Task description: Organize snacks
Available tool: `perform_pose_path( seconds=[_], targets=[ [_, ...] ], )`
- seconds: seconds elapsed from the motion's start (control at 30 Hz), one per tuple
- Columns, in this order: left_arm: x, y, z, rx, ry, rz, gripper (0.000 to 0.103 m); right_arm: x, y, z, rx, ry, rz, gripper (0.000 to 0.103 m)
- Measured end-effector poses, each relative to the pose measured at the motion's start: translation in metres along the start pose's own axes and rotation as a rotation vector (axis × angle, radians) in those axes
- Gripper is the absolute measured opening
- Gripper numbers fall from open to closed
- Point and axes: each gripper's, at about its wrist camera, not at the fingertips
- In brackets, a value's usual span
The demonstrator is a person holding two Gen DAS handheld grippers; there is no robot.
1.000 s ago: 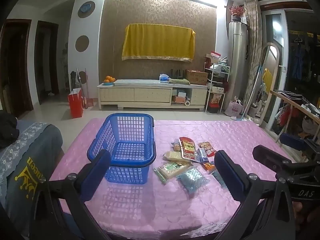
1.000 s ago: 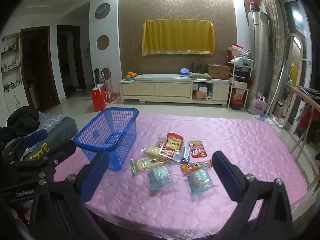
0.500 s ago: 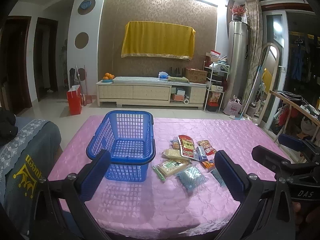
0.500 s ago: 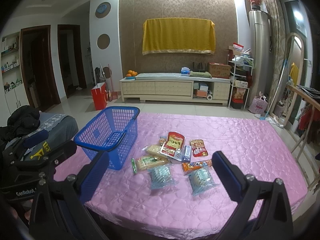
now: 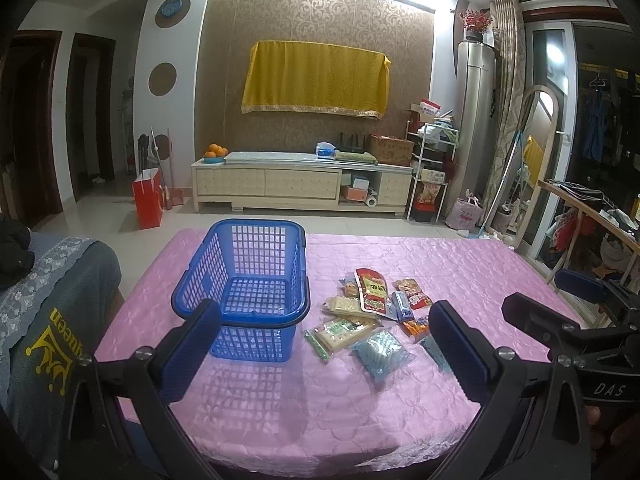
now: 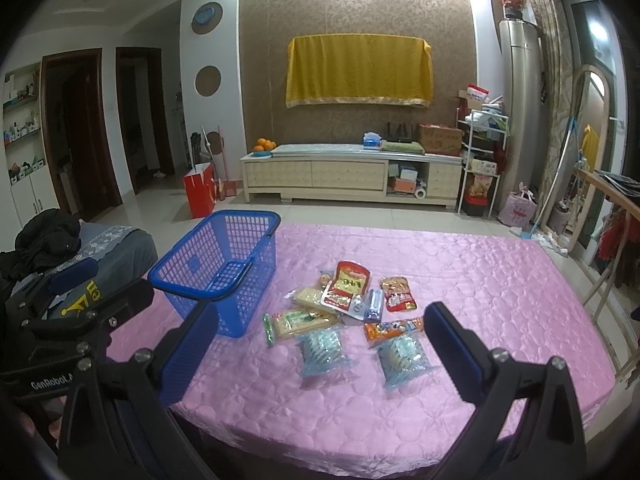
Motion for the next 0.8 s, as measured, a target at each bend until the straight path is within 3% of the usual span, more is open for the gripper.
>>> perform_pose_path(
  seconds=[0.8],
  targets=[
    [0.0008, -0.0001, -0.0009, 0.001, -0.001, 0.000, 0.103, -0.0005, -0.0005, 0.0004, -0.001, -0.002, -0.006, 0.103]
  ],
)
Point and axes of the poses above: each gripper's, at about its wrist camera, not at the fingertips, and y roughly against the way its jaws point, z to its right, x to its top, and after that the axes turned 1 degree about z, right-handed
